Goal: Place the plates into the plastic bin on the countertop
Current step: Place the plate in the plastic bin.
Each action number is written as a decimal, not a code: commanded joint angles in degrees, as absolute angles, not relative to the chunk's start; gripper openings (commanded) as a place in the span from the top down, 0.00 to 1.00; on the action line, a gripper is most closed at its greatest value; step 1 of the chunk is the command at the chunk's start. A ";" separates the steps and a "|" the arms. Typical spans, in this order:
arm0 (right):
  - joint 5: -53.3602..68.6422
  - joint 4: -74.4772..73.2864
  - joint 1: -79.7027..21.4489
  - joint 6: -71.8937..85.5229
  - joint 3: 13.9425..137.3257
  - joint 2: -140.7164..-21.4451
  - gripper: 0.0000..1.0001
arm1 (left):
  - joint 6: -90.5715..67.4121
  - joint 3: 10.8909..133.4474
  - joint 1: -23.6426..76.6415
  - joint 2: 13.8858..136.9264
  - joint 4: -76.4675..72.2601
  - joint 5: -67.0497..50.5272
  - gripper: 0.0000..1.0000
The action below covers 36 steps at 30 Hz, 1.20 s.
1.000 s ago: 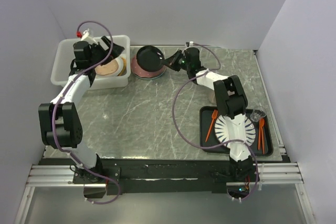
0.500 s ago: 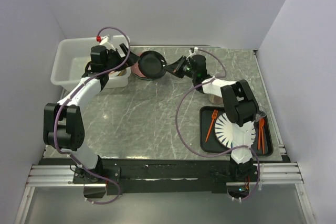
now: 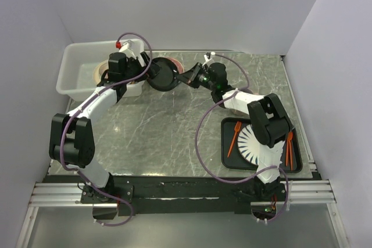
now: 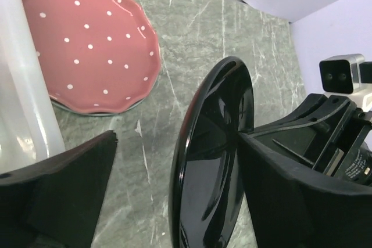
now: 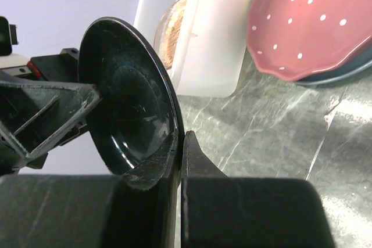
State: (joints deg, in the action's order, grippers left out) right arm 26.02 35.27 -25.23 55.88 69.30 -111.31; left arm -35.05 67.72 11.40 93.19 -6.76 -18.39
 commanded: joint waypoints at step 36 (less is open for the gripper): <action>27.51 39.11 -25.40 55.28 71.54 -109.86 0.56 | -31.73 72.68 11.95 94.75 -1.32 -11.69 0.99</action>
State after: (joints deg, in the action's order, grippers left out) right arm 25.76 33.63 -25.17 55.92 69.21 -111.77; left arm -34.37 70.41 12.40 94.28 -2.55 -17.23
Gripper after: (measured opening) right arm 0.367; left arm 0.093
